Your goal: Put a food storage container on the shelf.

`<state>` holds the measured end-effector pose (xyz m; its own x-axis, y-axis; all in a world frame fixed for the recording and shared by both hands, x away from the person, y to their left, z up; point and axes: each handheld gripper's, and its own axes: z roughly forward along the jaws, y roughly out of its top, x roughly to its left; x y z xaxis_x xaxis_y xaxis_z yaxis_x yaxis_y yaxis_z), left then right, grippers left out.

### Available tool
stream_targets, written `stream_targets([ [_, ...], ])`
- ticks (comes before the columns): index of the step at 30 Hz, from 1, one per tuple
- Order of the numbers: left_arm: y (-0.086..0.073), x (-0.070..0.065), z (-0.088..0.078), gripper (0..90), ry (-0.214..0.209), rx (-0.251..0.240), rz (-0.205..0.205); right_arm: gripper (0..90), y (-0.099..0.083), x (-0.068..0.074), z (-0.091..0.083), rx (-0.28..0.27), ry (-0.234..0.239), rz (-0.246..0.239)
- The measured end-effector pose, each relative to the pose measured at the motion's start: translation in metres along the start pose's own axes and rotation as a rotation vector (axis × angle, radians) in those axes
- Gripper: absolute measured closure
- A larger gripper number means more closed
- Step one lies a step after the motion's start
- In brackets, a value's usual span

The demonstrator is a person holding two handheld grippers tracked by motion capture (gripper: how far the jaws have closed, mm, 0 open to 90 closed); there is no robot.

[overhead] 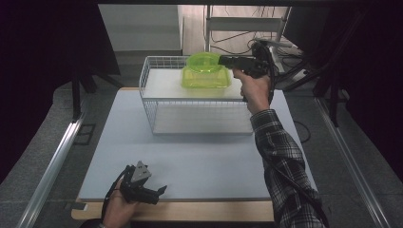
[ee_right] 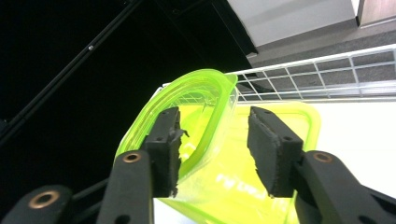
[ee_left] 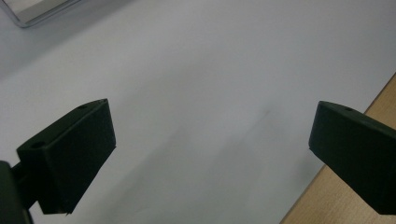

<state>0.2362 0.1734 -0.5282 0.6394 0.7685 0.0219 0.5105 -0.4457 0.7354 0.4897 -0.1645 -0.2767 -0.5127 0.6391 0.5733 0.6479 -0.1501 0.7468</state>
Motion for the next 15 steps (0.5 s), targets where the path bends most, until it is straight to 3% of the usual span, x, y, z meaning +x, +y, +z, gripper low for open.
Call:
stream_targets([
  [15, 0.001, -0.001, 0.001, 0.2, 0.006, 0.01, 0.009, 38.4, -0.017, 0.002, -0.024, 0.068, 0.003, -0.139],
])
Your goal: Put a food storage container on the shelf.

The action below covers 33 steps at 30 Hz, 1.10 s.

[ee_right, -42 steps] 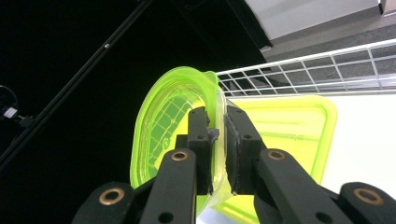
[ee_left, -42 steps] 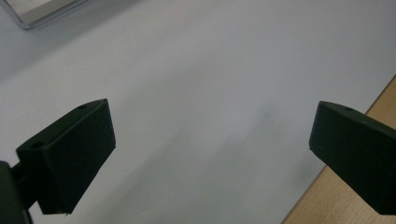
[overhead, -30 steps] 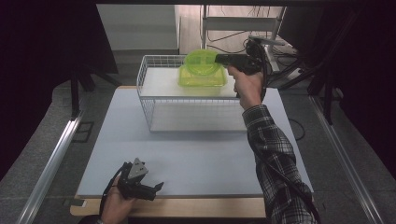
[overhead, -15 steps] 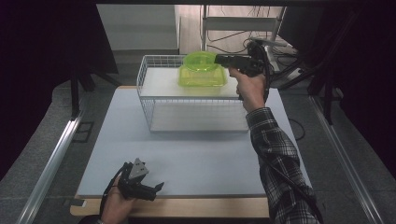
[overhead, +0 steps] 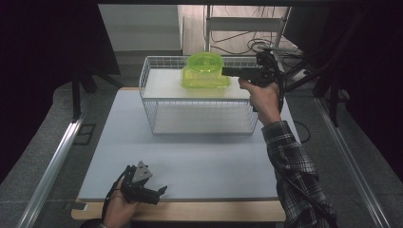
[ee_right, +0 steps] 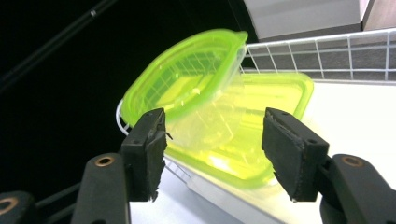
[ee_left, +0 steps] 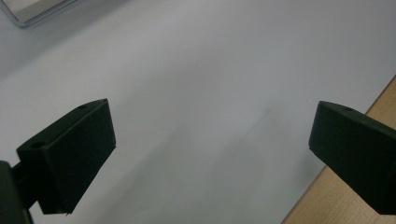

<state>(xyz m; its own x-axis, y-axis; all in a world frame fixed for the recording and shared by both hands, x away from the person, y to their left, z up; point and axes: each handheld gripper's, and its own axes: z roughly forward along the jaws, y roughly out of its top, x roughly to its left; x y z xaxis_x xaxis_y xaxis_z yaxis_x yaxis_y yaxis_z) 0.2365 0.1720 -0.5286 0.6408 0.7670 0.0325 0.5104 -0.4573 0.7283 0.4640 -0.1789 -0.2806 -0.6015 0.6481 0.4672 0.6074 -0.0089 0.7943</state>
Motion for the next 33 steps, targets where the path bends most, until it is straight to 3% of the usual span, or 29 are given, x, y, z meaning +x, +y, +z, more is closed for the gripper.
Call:
stream_targets([
  [13, 0.0, 0.0, 0.0, 0.2, 0.001, -0.002, 0.0, 27.4, -0.023, 0.007, -0.007, 0.063, -0.013, -0.107],
  [33, 0.0, 0.0, 0.0, 0.2, 0.001, -0.002, 0.003, 17.0, -0.065, 0.01, -0.003, 0.125, -0.019, -0.181],
])
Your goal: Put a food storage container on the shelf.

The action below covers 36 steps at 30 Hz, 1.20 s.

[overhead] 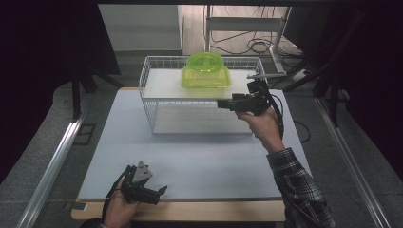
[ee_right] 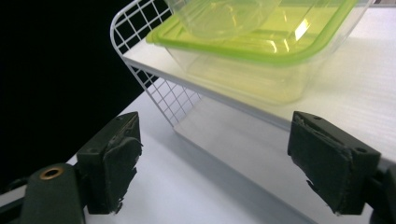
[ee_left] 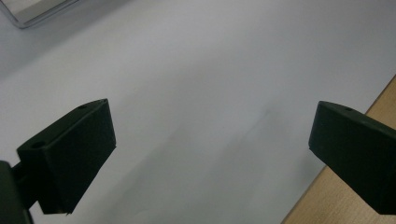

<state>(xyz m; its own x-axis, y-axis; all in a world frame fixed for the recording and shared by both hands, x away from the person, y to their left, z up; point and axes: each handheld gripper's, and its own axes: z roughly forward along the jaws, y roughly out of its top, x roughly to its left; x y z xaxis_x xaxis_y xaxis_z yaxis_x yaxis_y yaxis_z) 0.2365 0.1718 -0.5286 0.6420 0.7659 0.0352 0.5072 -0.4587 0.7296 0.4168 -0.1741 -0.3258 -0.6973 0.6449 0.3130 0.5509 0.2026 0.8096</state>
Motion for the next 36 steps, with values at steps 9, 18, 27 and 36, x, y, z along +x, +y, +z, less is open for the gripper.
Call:
stream_targets([
  [9, 0.0, 0.0, 0.0, 0.2, 0.0, 0.001, 0.0, 11.8, -0.015, 0.005, 0.0, 0.014, -0.026, -0.043],
  [18, 0.0, 0.0, 0.0, 0.2, 0.0, 0.001, 0.0, 8.8, -0.038, 0.004, 0.007, 0.053, -0.043, -0.069],
  [27, 0.0, -0.001, 0.0, 0.2, -0.001, 0.003, 0.0, 6.5, -0.061, 0.002, 0.009, 0.079, -0.071, -0.108],
  [36, 0.0, -0.001, 0.0, 0.2, 0.001, 0.006, 0.003, 5.6, -0.083, -0.004, 0.005, 0.091, -0.087, -0.096],
])
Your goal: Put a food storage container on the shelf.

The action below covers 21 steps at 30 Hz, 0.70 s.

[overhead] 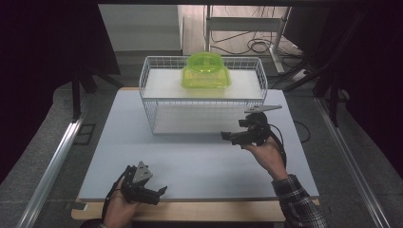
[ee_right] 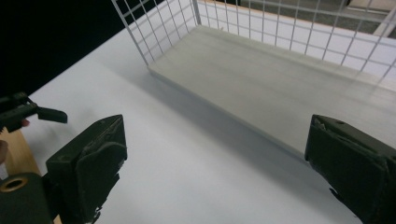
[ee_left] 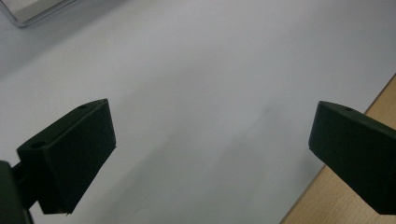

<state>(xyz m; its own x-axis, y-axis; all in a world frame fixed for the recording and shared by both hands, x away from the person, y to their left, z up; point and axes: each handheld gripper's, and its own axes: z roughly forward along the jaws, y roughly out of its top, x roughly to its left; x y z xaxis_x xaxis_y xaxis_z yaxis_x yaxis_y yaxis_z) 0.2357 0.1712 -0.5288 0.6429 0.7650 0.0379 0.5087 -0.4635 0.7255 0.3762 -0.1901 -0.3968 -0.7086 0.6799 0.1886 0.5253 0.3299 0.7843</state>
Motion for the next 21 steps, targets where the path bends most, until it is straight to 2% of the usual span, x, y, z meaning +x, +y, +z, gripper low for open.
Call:
stream_targets([
  [3, 0.0, 0.0, 0.0, 0.2, 0.0, 0.001, 0.0, 4.6, -0.009, -0.001, 0.001, 0.011, -0.009, 0.005],
  [12, 0.0, -0.001, 0.001, 0.5, 0.003, 0.006, 0.006, 1.9, -0.038, -0.002, 0.005, 0.03, -0.055, -0.018],
  [21, 0.0, -0.001, 0.001, 0.5, 0.003, 0.008, 0.006, 0.3, -0.064, 0.001, 0.007, 0.049, -0.095, -0.069],
])
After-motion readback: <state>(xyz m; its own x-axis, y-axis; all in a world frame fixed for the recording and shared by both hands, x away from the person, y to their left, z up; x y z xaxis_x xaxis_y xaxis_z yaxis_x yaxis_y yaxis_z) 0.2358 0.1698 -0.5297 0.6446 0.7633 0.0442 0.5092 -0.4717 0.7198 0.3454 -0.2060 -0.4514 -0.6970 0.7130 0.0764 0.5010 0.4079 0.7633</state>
